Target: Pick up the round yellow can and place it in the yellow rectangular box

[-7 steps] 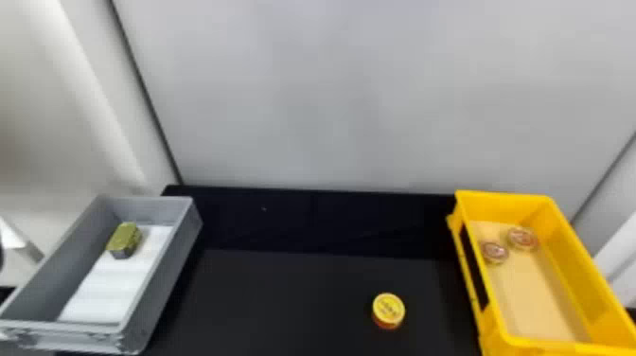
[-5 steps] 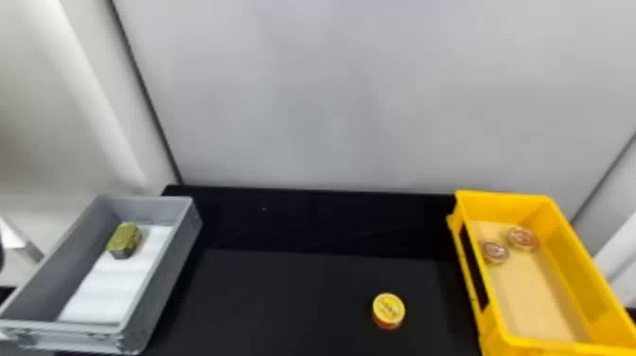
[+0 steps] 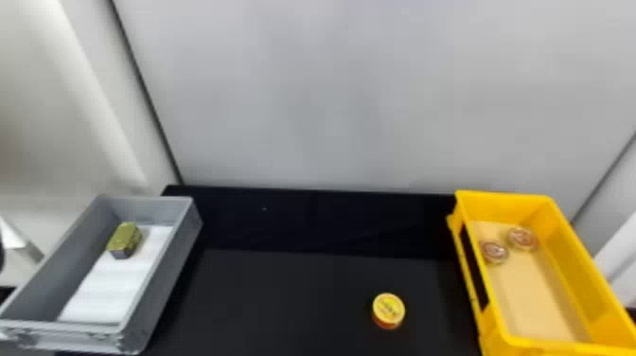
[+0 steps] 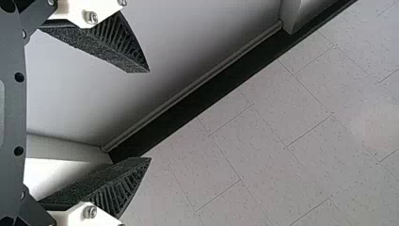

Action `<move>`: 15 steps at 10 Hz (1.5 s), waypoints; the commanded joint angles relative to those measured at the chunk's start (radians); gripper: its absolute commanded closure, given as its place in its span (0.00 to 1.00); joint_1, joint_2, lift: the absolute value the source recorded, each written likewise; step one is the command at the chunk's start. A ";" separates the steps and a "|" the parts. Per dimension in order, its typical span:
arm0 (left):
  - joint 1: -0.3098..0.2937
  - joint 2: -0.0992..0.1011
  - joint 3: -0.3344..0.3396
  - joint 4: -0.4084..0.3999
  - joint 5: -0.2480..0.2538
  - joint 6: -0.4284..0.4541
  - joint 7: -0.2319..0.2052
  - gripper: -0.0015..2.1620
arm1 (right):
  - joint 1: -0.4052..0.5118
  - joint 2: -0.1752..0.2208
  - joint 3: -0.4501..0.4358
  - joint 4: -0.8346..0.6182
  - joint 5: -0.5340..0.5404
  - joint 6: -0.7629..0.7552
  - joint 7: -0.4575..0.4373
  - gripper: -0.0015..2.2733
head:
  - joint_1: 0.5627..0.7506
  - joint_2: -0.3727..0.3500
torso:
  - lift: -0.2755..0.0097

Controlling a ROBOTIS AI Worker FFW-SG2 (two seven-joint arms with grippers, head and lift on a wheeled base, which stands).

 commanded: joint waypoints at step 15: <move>0.005 -0.015 -0.034 0.023 0.002 -0.008 0.000 0.06 | 0.121 0.157 -0.016 0.641 -1.215 0.807 0.262 0.02 | 0.53 0.59 | 0.93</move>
